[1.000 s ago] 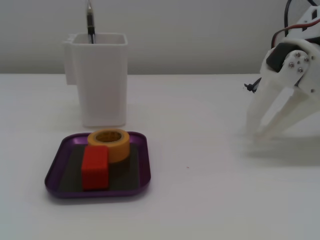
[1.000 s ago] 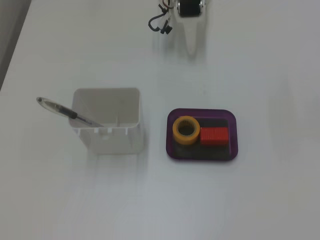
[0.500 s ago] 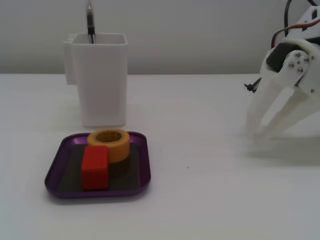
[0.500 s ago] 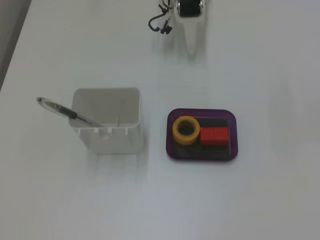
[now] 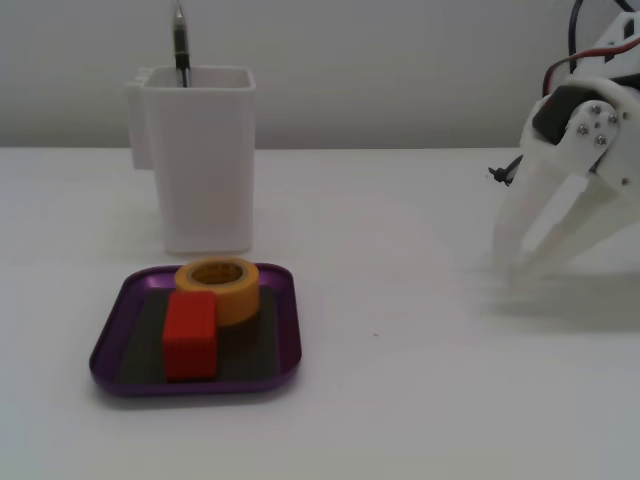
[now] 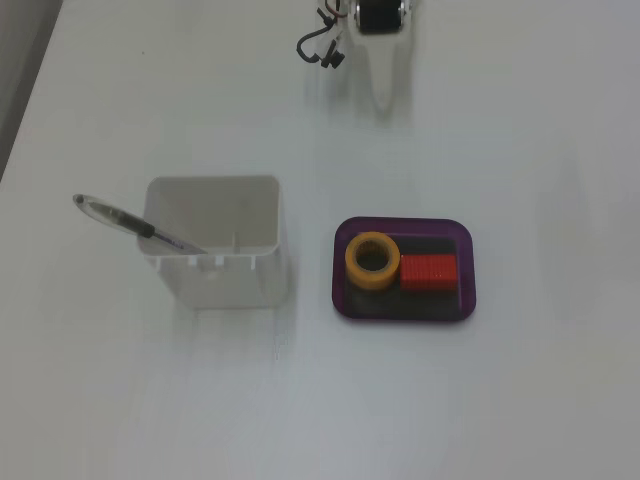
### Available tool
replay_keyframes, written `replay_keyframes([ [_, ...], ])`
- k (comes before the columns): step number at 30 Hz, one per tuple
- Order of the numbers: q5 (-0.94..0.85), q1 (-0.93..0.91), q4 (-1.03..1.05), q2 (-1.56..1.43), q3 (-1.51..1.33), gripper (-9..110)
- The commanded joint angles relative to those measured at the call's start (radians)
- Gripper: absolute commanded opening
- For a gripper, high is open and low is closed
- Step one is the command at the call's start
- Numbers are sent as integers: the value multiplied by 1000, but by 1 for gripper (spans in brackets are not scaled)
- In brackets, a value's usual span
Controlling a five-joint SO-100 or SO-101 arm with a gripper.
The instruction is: Pick up the red cube and place it in the box.
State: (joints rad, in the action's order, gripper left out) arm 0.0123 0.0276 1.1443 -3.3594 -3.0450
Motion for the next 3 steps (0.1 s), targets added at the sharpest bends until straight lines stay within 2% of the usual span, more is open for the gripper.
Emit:
replay_keyframes([
  [1, 0, 6, 3, -101, -8, 0],
  [3, 0, 6, 3, -101, -8, 0],
])
